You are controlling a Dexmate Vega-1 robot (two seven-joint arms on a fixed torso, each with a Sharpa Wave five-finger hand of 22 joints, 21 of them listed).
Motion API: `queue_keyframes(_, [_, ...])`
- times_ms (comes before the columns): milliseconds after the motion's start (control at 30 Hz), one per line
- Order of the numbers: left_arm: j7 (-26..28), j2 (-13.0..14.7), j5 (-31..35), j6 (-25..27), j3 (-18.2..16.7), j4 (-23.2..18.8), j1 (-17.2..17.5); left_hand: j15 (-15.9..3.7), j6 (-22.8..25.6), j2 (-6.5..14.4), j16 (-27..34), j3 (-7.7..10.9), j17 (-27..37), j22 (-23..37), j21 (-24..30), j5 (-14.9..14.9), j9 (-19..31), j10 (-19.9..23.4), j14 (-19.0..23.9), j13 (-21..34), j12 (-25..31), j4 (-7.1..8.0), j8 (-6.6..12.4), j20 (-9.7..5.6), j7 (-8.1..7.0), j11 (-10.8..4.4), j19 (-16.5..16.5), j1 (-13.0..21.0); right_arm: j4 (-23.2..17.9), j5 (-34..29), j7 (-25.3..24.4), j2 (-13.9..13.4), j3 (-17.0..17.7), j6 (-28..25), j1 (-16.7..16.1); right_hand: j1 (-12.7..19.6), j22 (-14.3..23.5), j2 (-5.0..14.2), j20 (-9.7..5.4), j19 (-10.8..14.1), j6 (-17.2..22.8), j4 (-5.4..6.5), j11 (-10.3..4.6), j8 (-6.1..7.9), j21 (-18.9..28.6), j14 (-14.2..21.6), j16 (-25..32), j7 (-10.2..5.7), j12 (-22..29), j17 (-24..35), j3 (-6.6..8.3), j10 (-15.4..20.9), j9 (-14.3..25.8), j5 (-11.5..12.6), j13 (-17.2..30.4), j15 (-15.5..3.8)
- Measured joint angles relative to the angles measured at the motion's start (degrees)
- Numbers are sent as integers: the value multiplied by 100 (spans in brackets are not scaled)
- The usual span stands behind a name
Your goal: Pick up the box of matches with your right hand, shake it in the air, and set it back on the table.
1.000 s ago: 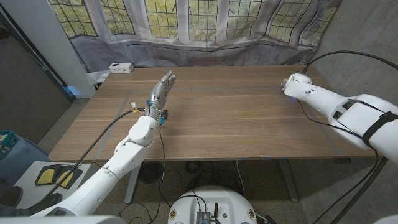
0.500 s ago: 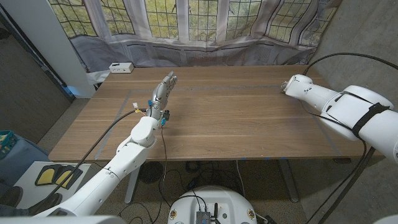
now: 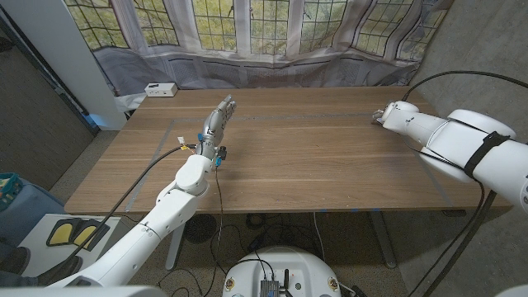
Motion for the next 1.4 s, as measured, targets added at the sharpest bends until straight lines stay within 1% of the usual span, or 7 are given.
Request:
queue_keyframes(167, [2, 0, 2, 10, 2, 0, 0, 0, 0, 0, 0, 0, 0, 0, 0, 0, 0, 0, 0, 0, 0, 0, 0, 0, 0, 0, 0, 0, 71, 79, -45, 20, -152, 5, 46, 0, 0, 0, 24, 24, -1, 0, 0, 0, 0, 0, 0, 1, 0, 5, 0, 0, 0, 0, 0, 0])
queue_keyframes(533, [-26, 1, -13, 19, 8, 19, -20, 0, 0, 0, 0, 0, 0, 0, 0, 0, 0, 0, 0, 0, -46, 0, 0, 21, 0, 0, -21, 0, 91, 73, -124, 55, -201, -141, 72, 0, 0, 0, 52, 51, -1, 0, 0, 0, 0, 31, 0, 1, 0, 17, 0, -1, 0, 0, 0, 31])
queue_keyframes(600, [-46, 1, -27, 20, 10, 29, -25, 0, 0, 0, 0, 0, 0, 0, 0, 0, 0, 0, 0, 0, -46, 0, 0, 29, 0, 0, -29, 0, 98, 64, -124, 57, -223, -148, 74, 2, 0, 2, 52, 51, -1, 0, 0, -37, 0, 31, 0, 1, 0, 11, 0, -1, 0, 0, 0, 31])
queue_keyframes(867, [-66, 1, -42, 20, 13, 57, -39, 0, 0, 0, 0, 0, 0, 0, 0, 0, 0, 0, 0, 0, -46, 0, 0, 29, 0, 0, -28, 0, 111, 63, -47, 29, -309, -8, 74, 45, 0, 46, 72, 71, -2, 0, -31, -39, 0, 30, 0, 1, 0, 4, -1, 30, 0, 0, 0, 31])
queue_keyframes(1167, [-68, 0, -49, 20, 13, 62, -38, 0, 0, 0, 0, 0, 0, 0, 0, 0, 0, 0, 0, 0, -46, 0, 0, 29, 0, 0, -28, 0, -67, 158, -13, -99, -417, 30, 35, 75, 0, 76, 52, 91, 30, 1, -32, -40, 0, 109, 34, -30, 0, 17, -1, 31, -1, 0, 0, 14])
queue_keyframes(1300, [-58, 4, -49, 20, 13, 56, -27, 0, 0, 0, 0, 0, 0, 0, 0, 0, 0, 15, 0, 0, -46, 0, -23, 29, 0, -14, -28, 0, -157, 198, -10, -160, -449, 31, 4, 75, 0, 76, 32, 111, 30, 1, -71, -40, 1, 122, 55, -30, 0, 17, -1, 70, 3, 0, 0, 0])
queue_keyframes(1400, [-48, 6, -49, 27, 13, 46, -19, 0, 0, 0, 0, 0, 0, 0, 0, 0, 0, 22, 0, 0, -46, 0, -22, 29, 0, -20, -28, 0, -209, 219, -10, -197, -465, 31, -16, 75, 0, 76, 32, 111, 30, 1, -50, -40, 1, 122, 55, -30, 0, 16, -1, 92, 3, 0, 0, 0])
